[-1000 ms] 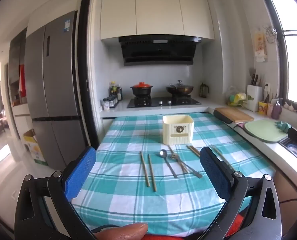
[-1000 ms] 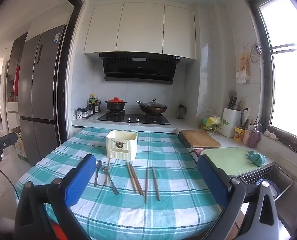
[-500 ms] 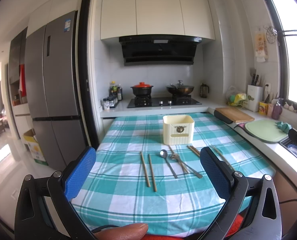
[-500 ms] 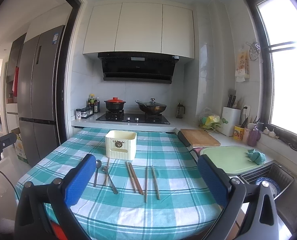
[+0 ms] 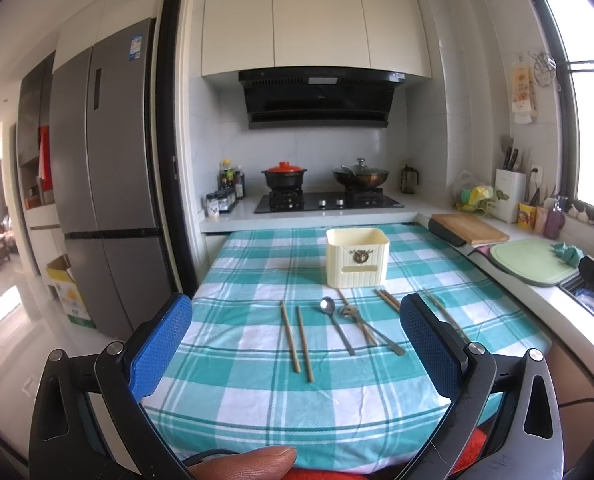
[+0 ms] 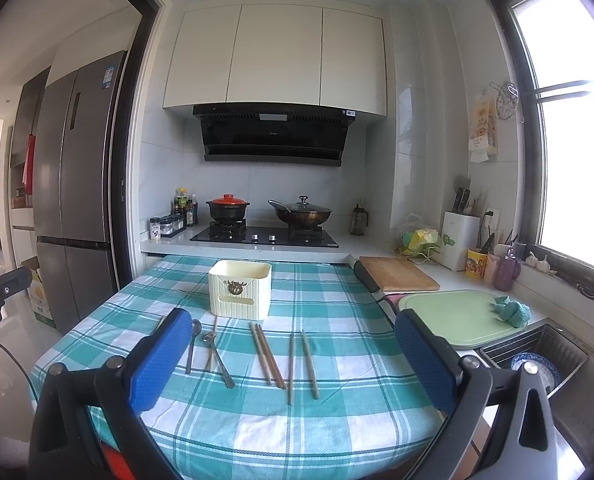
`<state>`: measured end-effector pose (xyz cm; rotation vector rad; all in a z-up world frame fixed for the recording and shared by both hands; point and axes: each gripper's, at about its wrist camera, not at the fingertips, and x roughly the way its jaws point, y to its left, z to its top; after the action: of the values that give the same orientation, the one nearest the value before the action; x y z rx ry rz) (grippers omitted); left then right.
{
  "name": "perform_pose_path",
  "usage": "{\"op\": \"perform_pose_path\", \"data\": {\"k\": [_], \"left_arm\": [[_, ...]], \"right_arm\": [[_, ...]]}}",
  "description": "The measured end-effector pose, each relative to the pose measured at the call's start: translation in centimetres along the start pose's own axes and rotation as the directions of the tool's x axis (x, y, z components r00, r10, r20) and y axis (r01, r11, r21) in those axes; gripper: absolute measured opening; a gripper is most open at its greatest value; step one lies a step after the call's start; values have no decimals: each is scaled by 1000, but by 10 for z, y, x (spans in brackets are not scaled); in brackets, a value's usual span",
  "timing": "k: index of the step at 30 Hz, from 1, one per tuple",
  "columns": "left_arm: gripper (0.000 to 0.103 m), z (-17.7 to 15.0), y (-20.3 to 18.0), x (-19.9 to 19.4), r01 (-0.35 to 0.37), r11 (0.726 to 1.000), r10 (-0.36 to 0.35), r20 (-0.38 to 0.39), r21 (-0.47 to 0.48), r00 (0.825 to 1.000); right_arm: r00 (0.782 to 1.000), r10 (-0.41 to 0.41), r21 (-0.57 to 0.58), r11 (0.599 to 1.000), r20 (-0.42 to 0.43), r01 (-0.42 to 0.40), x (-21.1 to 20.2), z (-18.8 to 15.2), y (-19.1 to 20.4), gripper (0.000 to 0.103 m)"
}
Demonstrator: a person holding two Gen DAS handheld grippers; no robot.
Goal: Organize utensils
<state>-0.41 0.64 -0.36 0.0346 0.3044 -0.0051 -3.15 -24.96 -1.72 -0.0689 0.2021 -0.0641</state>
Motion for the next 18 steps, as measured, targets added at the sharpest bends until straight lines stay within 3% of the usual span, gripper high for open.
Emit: {"op": "perform_pose_path", "data": {"k": [18], "left_arm": [[103,0,0,1,0,1000,0,-2,1,1000]], "right_arm": [[1000,-3,1,1000,-3,3,1,0,-1,103]]}}
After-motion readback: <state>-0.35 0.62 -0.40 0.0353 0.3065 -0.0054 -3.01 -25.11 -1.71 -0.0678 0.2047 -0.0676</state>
